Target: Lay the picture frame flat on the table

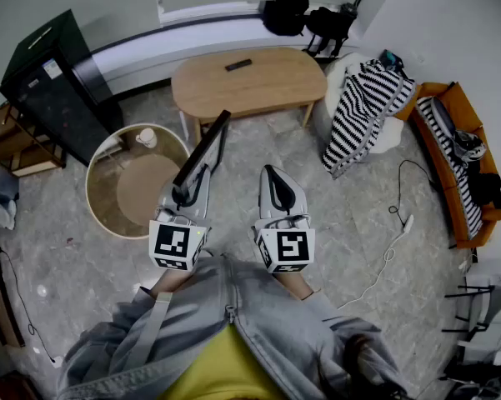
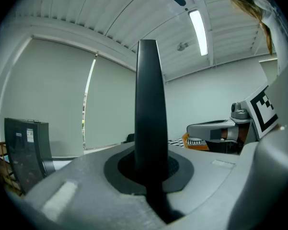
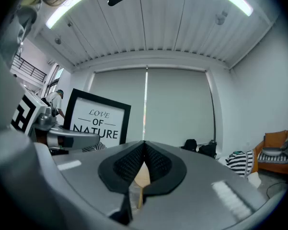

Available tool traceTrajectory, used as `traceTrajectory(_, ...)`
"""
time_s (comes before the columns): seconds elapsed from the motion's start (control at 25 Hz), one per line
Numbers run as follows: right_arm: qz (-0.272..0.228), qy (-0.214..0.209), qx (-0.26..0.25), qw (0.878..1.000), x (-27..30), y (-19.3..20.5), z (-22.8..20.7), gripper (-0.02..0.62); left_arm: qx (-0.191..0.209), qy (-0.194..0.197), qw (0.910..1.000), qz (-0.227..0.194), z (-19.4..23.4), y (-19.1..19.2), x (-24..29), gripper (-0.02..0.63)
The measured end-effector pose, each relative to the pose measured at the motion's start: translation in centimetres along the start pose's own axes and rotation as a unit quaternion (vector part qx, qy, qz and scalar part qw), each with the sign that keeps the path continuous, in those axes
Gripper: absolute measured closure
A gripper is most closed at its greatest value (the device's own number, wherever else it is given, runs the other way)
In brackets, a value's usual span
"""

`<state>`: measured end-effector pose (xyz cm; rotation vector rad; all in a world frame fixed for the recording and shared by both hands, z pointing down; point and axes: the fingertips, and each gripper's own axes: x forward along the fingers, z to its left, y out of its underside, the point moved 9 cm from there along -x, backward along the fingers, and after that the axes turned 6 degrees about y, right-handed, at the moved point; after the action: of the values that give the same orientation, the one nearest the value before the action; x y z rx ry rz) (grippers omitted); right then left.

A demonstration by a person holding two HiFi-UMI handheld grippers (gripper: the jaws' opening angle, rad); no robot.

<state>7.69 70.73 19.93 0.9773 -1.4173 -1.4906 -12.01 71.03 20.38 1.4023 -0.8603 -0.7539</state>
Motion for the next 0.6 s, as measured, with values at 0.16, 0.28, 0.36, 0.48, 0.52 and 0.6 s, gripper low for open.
traceTrajectory(0.16, -0.005, 0.005, 0.002, 1.000, 0.2, 0.0, -1.0, 0.595, 0.001, 0.003, 1.0000, 0.000, -0.3, -0.2, 0.9, 0.597)
traceTrajectory(0.28, -0.006, 0.009, 0.007, 1.000, 0.4, 0.2, -1.8, 0.594, 0.002, 0.003, 1.0000, 0.000, -0.5, -0.2, 1.7, 0.597)
traceTrajectory(0.36, -0.005, 0.010, 0.010, 1.000, 0.7, 0.4, -2.2, 0.595, 0.000, 0.003, 1.0000, 0.001, -0.5, -0.1, 2.3, 0.598)
traceTrajectory(0.48, -0.006, 0.011, 0.011, 1.000, 1.6, 0.6, -2.8, 0.595, 0.000, 0.006, 1.0000, 0.001, -0.4, 0.0, 3.4, 0.597)
traceTrajectory(0.52, -0.007, 0.010, 0.013, 1.000, 2.0, 0.7, -3.0, 0.594, 0.000, 0.006, 1.0000, 0.001, -0.3, 0.0, 3.8, 0.597)
traceTrajectory(0.6, -0.008, 0.007, 0.016, 1.000, 3.0, 0.9, -3.3, 0.594, 0.000, 0.007, 1.0000, 0.000, 0.3, 0.1, 4.7, 0.597)
